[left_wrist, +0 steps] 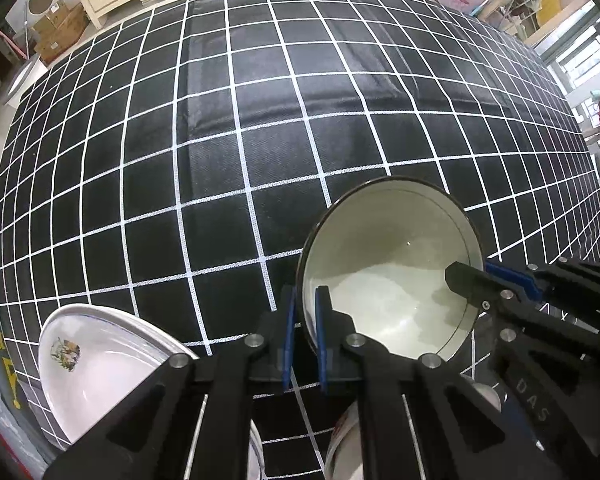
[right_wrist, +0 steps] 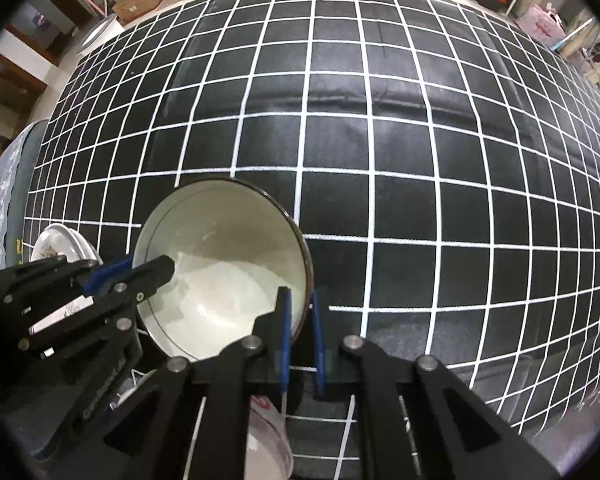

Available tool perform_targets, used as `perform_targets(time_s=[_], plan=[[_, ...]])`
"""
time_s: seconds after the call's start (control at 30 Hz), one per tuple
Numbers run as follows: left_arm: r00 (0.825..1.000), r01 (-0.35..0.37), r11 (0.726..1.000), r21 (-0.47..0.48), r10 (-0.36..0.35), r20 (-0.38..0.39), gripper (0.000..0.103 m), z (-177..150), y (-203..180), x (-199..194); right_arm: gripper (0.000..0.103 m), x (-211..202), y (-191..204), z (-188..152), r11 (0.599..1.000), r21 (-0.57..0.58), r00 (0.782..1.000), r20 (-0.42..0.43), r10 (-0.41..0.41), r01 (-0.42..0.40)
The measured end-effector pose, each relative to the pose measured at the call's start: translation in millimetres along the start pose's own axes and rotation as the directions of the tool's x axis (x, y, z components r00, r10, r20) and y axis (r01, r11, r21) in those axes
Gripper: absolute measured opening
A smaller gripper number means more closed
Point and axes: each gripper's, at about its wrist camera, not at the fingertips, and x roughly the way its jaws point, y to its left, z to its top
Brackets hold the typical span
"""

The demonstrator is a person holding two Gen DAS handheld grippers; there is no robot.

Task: Organize plates and bowls
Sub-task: 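Lift the green-dotted bowl and carry it toward the white bowl stack, then lower the green-dotted bowl onto the stacked white bowls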

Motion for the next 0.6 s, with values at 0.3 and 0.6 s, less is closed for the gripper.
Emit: perform_targets(time_s=[0.3,0.6], plan=[[1.000,0.011,1.000,-0.013,-0.011,-0.002,0.008,19,13,-13,0.013,1,-17,16,0.999,0.018,1.000,-0.003,-0.028,0.028],[1.000,0.010,1.000,-0.029,-0.010,0.008,0.008,30,67,-53,0.013,-1,-18,45,0.998,0.060,1.000,0.009,0.012,-0.013]])
